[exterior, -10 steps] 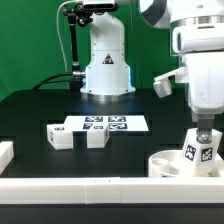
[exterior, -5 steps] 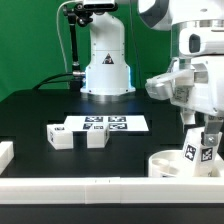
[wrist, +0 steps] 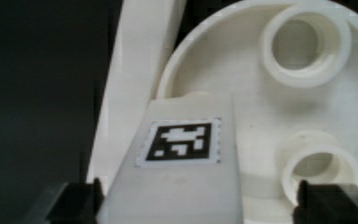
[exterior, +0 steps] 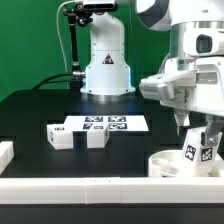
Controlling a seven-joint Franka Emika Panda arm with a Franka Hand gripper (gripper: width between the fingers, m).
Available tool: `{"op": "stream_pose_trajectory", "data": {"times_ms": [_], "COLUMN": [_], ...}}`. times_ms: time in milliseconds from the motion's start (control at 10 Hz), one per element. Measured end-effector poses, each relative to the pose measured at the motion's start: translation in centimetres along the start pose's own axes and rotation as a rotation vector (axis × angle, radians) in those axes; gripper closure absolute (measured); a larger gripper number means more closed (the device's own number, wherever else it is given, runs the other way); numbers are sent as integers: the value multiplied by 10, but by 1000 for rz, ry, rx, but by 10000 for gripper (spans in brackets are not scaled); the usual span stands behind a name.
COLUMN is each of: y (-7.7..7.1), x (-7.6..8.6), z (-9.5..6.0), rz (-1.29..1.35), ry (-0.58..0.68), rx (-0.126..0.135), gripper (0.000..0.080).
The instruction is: Assemble stool
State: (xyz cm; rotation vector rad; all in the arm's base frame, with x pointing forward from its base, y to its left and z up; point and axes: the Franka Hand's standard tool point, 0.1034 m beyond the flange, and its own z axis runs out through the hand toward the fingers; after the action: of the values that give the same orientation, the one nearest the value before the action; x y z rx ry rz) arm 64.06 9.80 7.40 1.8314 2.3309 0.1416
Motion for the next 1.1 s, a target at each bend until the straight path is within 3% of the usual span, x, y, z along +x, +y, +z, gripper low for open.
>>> {"op": "stream_pose_trajectory", "data": {"times_ms": [100, 200, 700, 1100], "y": [0, 1, 1, 2], "x": [0, 0, -1, -2], "z": [0, -1, -1, -2], "rz": [0, 1, 44, 340], "ry": [0, 0, 0, 0], "rx": [0, -2, -2, -4], "gripper": [313, 452, 452, 452]}}
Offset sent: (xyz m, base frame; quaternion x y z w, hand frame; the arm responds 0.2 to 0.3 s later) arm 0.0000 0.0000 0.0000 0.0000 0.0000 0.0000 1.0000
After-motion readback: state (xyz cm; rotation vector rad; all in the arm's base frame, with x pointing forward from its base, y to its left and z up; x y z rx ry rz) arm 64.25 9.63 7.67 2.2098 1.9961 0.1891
